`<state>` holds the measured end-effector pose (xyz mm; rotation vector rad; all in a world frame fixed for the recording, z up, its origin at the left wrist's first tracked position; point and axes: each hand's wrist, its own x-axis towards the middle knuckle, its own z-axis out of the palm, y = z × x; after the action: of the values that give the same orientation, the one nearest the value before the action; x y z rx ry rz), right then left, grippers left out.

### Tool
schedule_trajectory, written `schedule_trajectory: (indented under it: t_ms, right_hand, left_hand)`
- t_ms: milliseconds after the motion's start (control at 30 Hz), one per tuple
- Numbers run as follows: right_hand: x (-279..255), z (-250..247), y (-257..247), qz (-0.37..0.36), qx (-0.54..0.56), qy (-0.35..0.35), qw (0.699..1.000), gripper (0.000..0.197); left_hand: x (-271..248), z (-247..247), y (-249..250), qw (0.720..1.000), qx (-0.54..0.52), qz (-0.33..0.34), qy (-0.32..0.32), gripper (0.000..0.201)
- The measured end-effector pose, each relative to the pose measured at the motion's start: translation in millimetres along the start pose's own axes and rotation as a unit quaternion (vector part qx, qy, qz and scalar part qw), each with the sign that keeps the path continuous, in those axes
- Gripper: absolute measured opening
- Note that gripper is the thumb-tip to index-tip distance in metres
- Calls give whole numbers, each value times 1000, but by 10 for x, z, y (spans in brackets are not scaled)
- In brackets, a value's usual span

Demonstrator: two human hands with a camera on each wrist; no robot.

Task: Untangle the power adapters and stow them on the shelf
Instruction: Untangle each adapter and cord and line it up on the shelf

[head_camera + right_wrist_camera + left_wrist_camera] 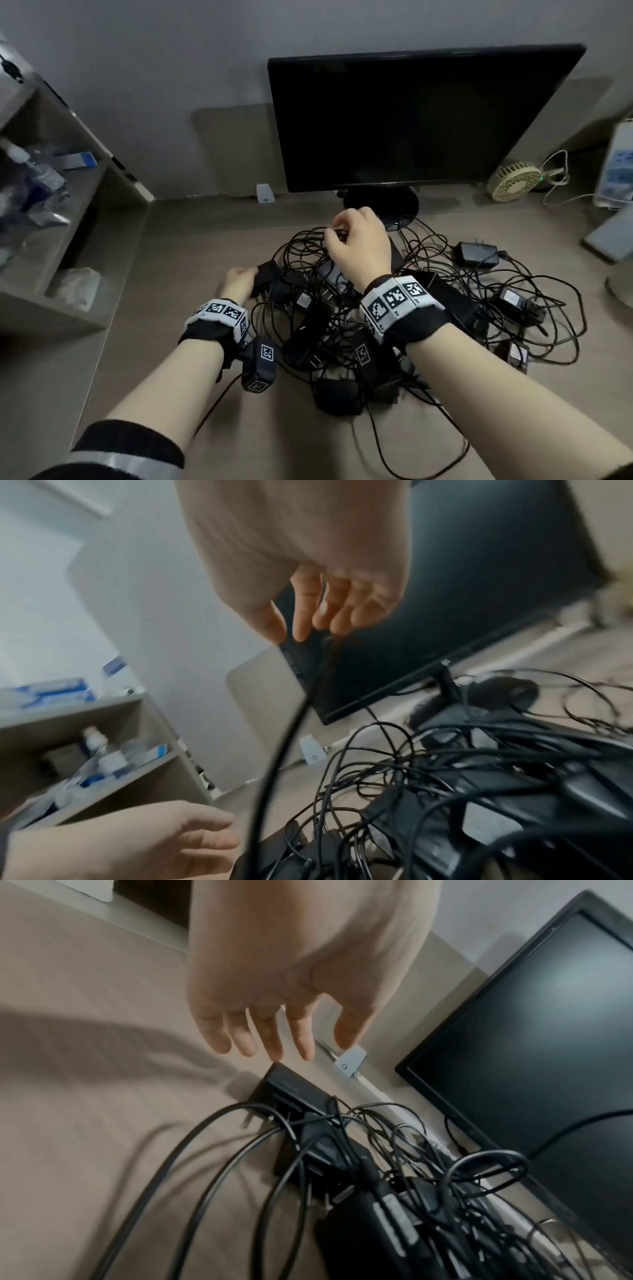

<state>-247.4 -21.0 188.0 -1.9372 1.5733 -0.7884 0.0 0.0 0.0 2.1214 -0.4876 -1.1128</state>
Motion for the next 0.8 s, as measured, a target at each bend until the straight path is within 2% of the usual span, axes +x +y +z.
schedule_trajectory:
  t_ms: [67,100,200,267,333,433,500,633,733,800]
  right_hand:
    - [56,92,-63,-46,-32,-40,998,18]
    - [79,136,-88,-71,-43,-71,994,18]
    - [154,307,-156,-146,-105,-195,964,21]
    - [238,440,-188,-168,-146,-279,934,24]
    - [321,559,-224,-165,-177,-329,913,25]
    - [428,708,-285,-175,-266,-347,882,24]
    - [476,789,-312,-186,-317,-349,862,30]
    - [601,1017,-381,-172,-276,-399,857,63]
    - [666,1130,-419,-157,-252,-432,851,76]
    - [725,1168,-403,-129,-219,-451,855,71]
  left_hand:
    - [-264,-25,181,1000,12,2,-11,30]
    - [-399,-34,275,1000,22,7,-18,29]
    - [-423,-6,282,996,79,4,-32,57]
    - [-397,-28,255,989,145,-1,-31,67]
    - [-557,-56,326,969,245,13,-11,63]
    - [-668,-88,374,927,375,24,11,57]
    - [-668,-128,421,923,384,25,-7,61]
    - [-521,-335,624,947,304,35,-95,81]
    - [-552,-494,887,961,220,73,-147,73]
    - [-570,-570,1063,963,193,100,-158,56]
